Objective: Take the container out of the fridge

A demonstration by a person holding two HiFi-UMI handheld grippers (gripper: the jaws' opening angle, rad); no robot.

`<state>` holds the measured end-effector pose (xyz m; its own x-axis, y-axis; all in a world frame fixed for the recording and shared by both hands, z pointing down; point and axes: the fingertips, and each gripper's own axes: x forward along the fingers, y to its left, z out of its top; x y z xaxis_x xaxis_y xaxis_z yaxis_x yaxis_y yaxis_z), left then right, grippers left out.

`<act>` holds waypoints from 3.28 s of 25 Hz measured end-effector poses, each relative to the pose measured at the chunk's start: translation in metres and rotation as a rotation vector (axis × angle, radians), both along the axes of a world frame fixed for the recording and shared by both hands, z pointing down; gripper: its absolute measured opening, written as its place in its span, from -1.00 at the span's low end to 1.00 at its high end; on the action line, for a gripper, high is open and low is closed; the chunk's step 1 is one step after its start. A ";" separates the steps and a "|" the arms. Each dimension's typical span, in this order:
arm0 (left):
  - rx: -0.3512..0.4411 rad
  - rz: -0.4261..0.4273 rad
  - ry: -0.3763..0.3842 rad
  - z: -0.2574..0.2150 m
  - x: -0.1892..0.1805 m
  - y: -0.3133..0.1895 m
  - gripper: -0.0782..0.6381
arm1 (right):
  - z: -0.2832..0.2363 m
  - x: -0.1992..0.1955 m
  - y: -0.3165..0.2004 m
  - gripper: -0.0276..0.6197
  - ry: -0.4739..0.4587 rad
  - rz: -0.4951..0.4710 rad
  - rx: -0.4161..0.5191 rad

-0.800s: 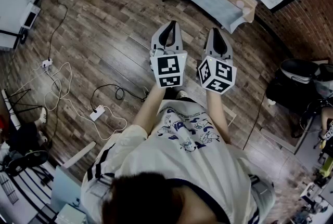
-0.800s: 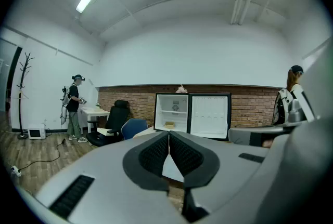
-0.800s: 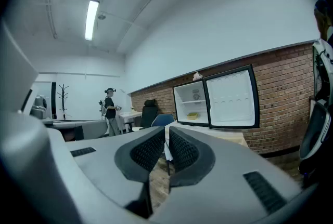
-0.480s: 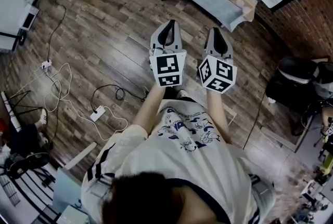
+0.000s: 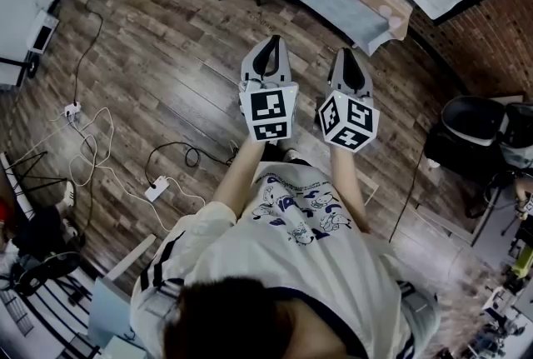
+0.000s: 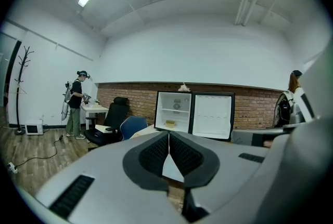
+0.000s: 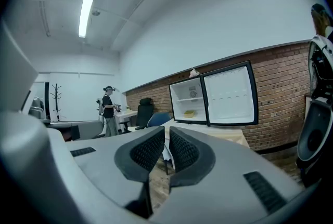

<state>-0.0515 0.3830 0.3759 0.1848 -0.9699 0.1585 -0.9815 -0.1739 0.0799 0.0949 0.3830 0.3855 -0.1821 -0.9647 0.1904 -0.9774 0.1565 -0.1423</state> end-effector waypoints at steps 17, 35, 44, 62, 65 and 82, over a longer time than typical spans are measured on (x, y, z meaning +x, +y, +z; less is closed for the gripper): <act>-0.020 0.062 0.003 0.014 -0.024 -0.064 -0.73 | 0.020 -0.028 -0.054 -0.76 -0.036 0.051 -0.055; -0.047 0.019 0.008 0.029 -0.024 -0.174 -0.73 | 0.033 -0.026 -0.175 -0.77 -0.049 0.023 -0.086; -0.049 -0.002 -0.006 0.021 -0.005 -0.277 -0.73 | 0.028 -0.004 -0.284 -0.77 -0.064 0.012 -0.097; -0.056 -0.014 -0.004 0.021 0.039 -0.435 -0.73 | 0.034 0.042 -0.447 -0.77 -0.098 0.019 -0.111; -0.062 -0.004 -0.007 0.023 0.044 -0.450 -0.73 | 0.035 0.047 -0.461 -0.77 -0.106 0.034 -0.114; -0.079 0.084 0.000 0.035 0.057 -0.554 -0.73 | 0.049 0.057 -0.547 -0.77 -0.114 0.114 -0.137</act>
<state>0.0059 -0.1709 0.4108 0.2653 -0.9354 0.2336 -0.9636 -0.2492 0.0962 0.1519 -0.1638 0.4343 -0.1007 -0.9468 0.3056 -0.9641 0.0171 -0.2649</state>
